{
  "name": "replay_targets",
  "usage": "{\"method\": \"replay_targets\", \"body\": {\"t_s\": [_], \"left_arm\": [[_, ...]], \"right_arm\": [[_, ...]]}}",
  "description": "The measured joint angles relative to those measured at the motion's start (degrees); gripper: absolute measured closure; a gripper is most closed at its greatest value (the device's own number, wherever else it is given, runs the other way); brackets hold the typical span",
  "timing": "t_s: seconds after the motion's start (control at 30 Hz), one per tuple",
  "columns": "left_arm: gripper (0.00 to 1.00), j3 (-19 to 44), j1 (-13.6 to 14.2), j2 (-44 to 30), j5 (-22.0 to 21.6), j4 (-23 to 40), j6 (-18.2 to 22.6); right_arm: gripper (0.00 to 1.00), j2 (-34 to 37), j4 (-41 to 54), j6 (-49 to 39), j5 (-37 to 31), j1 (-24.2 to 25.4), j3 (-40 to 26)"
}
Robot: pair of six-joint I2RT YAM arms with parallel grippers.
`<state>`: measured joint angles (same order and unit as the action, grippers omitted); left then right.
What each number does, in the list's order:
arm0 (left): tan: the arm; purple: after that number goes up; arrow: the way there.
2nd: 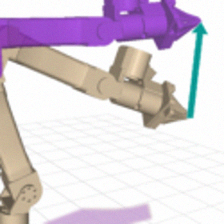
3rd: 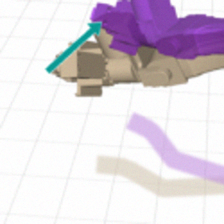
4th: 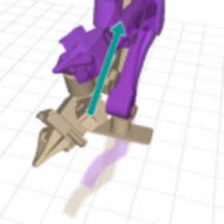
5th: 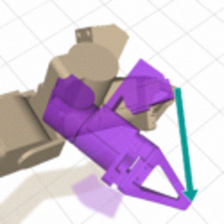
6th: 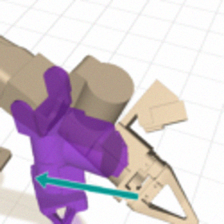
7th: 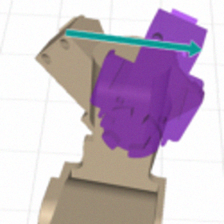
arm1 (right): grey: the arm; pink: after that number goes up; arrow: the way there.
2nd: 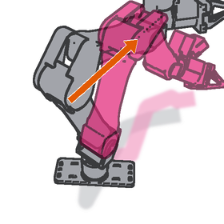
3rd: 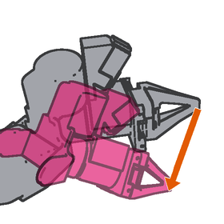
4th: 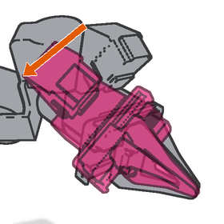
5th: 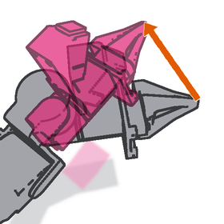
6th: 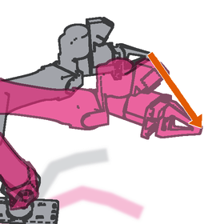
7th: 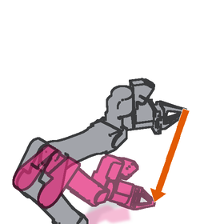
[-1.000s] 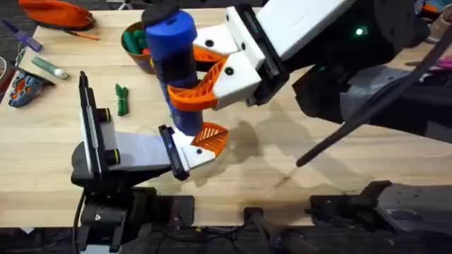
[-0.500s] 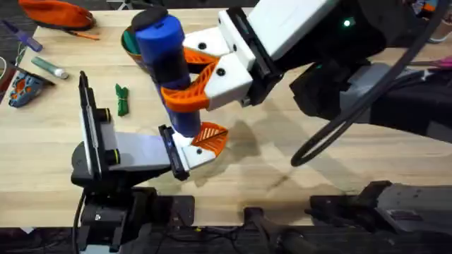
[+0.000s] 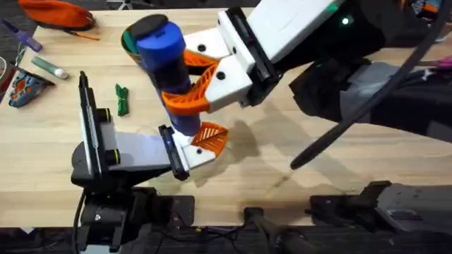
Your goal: Pick up the gripper from the table and insert it into the empty holder that is missing its gripper. Then pick up a screw, insert it into the mounting hole, and use the screwdriver to tighten it. Finally, clean up the table by picking up the vegetable and placing it into the bucket.
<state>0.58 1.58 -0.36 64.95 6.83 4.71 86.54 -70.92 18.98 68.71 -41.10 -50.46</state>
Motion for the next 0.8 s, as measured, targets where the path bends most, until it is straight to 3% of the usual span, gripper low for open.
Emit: {"method": "replay_targets", "body": {"t_s": [0.8], "left_arm": [[0.992, 0.0, 0.0, 0.0, 0.0, 0.0, 0.0]], "right_arm": [[0.978, 0.0, 3.7, -1.7, 0.3, 0.0, -0.3]]}}
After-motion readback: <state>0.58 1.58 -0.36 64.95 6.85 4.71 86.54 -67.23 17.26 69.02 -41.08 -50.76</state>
